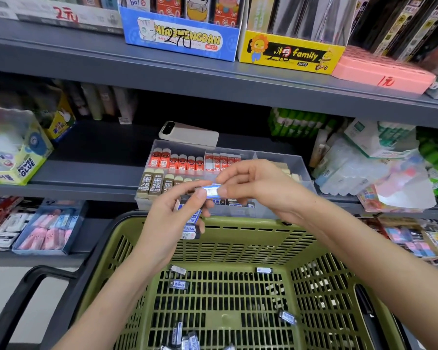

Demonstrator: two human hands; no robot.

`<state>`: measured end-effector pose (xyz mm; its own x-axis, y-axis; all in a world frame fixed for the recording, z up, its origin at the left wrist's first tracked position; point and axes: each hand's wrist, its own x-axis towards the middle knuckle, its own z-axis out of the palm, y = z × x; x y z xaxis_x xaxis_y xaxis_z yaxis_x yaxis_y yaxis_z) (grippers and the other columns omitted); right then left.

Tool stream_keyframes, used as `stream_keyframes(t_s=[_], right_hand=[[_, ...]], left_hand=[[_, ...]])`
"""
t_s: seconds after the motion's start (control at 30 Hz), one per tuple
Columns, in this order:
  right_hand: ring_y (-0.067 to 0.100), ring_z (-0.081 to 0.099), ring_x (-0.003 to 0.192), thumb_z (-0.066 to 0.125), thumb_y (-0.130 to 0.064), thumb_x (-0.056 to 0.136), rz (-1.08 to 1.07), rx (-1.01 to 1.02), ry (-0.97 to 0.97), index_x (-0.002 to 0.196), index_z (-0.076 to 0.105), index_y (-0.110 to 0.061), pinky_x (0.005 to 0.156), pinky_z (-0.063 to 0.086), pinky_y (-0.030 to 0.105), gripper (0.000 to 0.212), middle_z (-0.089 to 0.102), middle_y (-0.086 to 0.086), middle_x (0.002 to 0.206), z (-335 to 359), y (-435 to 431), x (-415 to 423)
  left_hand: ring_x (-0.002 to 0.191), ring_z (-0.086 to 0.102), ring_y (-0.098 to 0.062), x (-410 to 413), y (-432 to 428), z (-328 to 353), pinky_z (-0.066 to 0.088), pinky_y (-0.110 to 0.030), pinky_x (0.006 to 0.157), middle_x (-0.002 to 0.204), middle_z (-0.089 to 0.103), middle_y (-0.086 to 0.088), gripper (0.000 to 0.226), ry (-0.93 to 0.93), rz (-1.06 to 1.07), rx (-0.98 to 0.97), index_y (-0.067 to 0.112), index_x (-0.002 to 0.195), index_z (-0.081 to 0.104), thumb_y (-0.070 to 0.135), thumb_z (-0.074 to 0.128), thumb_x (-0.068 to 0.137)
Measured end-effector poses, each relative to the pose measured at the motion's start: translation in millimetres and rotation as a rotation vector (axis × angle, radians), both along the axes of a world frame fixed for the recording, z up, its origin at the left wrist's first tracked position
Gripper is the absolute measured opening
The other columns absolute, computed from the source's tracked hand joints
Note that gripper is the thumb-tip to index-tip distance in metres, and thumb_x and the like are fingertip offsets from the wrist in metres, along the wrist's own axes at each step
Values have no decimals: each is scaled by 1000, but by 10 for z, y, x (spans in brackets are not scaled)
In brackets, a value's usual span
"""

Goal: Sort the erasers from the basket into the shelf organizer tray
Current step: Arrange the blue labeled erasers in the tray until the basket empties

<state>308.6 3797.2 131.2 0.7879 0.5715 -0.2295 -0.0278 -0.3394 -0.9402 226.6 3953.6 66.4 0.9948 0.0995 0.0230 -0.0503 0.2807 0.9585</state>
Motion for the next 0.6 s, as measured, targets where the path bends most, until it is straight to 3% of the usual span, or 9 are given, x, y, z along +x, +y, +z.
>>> stream_keyframes(t_s=[0.1, 0.23, 0.37, 0.47, 0.53, 0.6], right_hand=[[4, 49, 48, 72, -2, 76, -99, 43, 52, 86, 65, -9, 51, 35, 21, 13, 67, 2, 66, 41, -38, 33], [8, 45, 50, 71, -7, 78, -45, -24, 24, 81, 71, -11, 50, 36, 20, 5, 66, 1, 65, 29, -71, -11], [2, 55, 53, 70, 1, 77, -250, 9, -131, 78, 69, -14, 51, 41, 13, 14, 67, -5, 61, 20, -207, 162], [4, 58, 69, 70, -6, 78, -273, -316, -426, 72, 71, -21, 69, 46, 17, 16, 67, -12, 69, -146, -269, 261], [-2, 56, 70, 68, -13, 77, -204, -525, -557, 70, 70, -28, 67, 42, 13, 17, 62, -23, 67, -291, -247, 242], [0, 58, 72, 66, -16, 76, -163, -607, -596, 69, 71, -29, 65, 42, 13, 16, 59, -24, 63, -364, -223, 234]], left_hand=[[64, 59, -15, -1, -30, -4, 48, -26, 49, 74, 66, -2, 27, -17, 6, 30, 26, 96, 74, 37, 66, 73], [56, 58, -17, -4, -58, -18, 48, -28, 48, 72, 65, 0, 20, -33, 63, 117, 22, 90, 74, 33, 67, 74], [57, 54, -17, -4, -62, 23, 48, -28, 47, 70, 62, -3, 18, -18, 93, -6, 24, 81, 73, 38, 63, 75], [55, 53, -16, -1, -28, 52, 47, -27, 46, 68, 59, -3, 21, 20, 88, -120, 22, 80, 72, 39, 59, 78], [54, 53, -16, 1, -6, 56, 47, -26, 45, 66, 58, -4, 23, 52, 92, -218, 18, 80, 71, 38, 58, 81], [55, 53, -15, 8, 4, 58, 45, -25, 44, 66, 56, -4, 26, 75, 93, -320, 16, 80, 70, 38, 56, 83]])
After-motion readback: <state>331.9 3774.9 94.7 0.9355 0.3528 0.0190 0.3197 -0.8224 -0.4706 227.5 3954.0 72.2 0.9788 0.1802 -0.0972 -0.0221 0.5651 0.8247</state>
